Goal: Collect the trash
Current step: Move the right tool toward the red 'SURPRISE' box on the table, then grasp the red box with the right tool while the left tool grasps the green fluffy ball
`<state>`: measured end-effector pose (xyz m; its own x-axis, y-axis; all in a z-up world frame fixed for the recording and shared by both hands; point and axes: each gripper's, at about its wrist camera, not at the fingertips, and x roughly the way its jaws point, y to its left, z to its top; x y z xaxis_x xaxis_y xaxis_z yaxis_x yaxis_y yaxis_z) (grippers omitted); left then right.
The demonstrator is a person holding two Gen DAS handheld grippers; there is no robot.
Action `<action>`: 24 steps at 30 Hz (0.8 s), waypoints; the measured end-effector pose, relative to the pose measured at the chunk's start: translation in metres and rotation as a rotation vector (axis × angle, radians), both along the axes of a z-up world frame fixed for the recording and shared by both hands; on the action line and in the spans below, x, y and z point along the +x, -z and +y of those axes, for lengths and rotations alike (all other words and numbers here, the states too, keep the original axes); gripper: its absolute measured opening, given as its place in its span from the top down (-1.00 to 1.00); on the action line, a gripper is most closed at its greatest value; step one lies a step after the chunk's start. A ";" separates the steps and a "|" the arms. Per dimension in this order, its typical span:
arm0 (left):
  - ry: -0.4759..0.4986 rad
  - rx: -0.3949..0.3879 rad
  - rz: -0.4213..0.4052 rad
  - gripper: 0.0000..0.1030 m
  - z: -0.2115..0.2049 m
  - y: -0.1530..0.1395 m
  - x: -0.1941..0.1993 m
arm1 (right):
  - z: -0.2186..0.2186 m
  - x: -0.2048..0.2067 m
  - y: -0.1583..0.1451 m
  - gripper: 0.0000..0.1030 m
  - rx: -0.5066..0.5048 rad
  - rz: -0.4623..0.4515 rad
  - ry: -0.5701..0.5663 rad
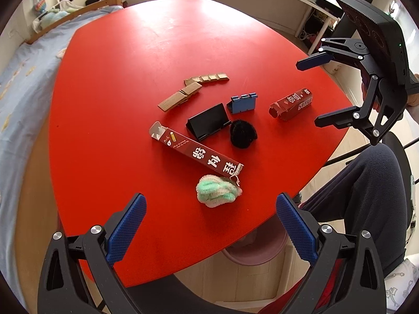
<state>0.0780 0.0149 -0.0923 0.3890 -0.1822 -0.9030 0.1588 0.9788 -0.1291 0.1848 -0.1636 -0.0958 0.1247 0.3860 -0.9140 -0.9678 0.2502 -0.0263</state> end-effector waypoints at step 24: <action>0.018 0.008 -0.007 0.30 -0.004 0.006 0.005 | 0.006 -0.002 0.018 0.45 -0.042 0.038 -0.031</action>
